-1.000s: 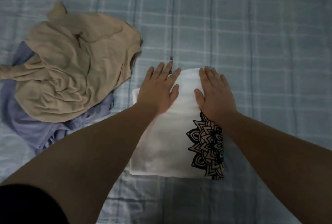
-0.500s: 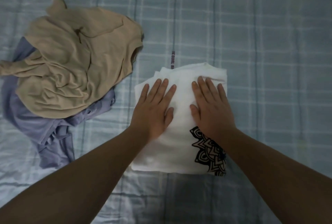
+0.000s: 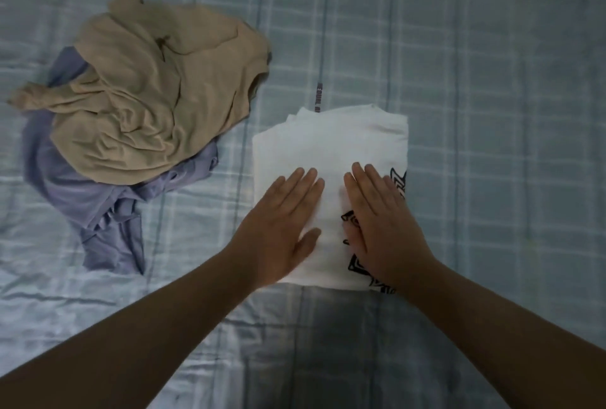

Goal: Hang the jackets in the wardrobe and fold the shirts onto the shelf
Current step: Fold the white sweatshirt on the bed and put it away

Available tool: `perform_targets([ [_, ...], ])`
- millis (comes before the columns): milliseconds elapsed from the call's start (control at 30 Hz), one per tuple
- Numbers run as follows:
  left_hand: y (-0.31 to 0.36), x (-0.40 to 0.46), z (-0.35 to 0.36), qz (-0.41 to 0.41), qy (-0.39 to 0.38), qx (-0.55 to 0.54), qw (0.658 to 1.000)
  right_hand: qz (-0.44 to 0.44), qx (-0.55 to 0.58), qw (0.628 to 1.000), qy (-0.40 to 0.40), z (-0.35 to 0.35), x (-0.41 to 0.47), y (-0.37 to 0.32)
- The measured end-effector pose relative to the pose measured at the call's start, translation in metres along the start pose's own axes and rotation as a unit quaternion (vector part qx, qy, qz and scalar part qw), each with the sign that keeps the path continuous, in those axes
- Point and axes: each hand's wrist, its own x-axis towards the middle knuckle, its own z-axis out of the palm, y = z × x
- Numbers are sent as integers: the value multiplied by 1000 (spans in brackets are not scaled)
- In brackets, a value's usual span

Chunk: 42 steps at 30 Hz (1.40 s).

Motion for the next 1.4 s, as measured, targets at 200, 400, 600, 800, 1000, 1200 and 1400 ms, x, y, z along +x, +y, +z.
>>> perform_targets([
  [200, -2, -60, 30, -16, -72, 45, 996, -32, -34, 996, -74, 23, -59, 7],
  [400, -15, -60, 37, 1, -77, 58, 995, -32, -44, 992, -113, 28, -63, 16],
  [600, -46, -66, 23, 98, -80, 70, 990, -160, -54, 978, -120, 9, -77, 40],
  [800, -62, -45, 22, 120, -166, 128, 970, -195, -96, 959, -183, 2, -61, 73],
  [1000, -52, -49, 19, 73, -180, 126, 973, -114, -116, 969, -186, 6, -55, 58],
  [1200, -46, -45, 12, 36, -214, 29, 976, -97, -107, 972, -186, 9, -56, 62],
  [1400, -35, -56, -20, 14, -311, -45, 949, -128, -91, 967, -199, -5, -75, 61],
])
